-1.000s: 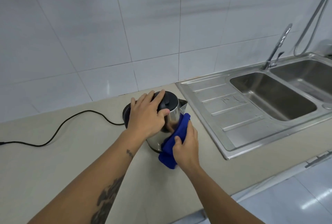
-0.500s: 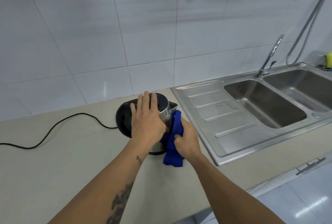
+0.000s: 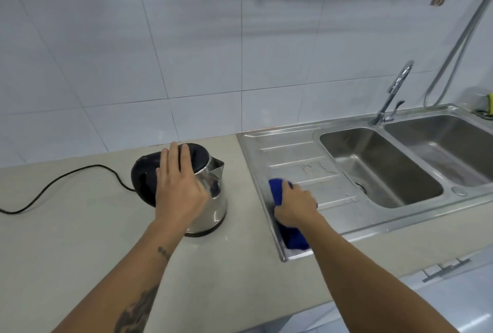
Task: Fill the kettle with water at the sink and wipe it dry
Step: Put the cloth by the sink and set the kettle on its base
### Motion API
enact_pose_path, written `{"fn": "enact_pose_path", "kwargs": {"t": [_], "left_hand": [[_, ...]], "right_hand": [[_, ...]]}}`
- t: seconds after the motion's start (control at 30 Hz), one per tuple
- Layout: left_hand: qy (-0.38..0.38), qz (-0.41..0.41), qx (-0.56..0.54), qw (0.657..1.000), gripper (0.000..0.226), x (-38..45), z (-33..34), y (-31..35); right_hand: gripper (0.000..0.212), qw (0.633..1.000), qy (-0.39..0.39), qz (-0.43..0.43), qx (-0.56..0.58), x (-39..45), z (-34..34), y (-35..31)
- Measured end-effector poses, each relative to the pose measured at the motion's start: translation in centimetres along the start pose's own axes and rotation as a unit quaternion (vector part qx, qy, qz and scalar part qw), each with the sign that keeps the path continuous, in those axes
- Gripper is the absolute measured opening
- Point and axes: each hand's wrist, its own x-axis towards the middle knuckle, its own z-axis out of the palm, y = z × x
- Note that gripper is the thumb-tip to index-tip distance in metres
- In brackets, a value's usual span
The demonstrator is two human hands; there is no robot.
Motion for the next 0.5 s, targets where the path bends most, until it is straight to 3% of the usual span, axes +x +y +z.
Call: {"fn": "enact_pose_path", "kwargs": {"t": [0.07,0.1,0.33,0.5], "left_hand": [[0.013,-0.002,0.002,1.0,0.072,-0.1,0.1,0.0],[0.019,-0.003,0.002,1.0,0.069,-0.1,0.1,0.0],[0.03,-0.031,-0.009,0.999,0.066,0.0,0.3,0.4],[0.022,-0.046,-0.033,0.998,0.064,-0.1,-0.3,0.9]], "right_hand": [[0.082,0.996,-0.087,-0.005,-0.032,0.2,3.4,1.6],[0.085,0.995,-0.094,-0.015,-0.042,0.1,4.9,2.3],[0.081,0.996,-0.039,-0.072,-0.042,0.4,6.4,4.3],[0.08,0.994,-0.08,-0.069,-0.033,0.8,5.3,4.1]]}}
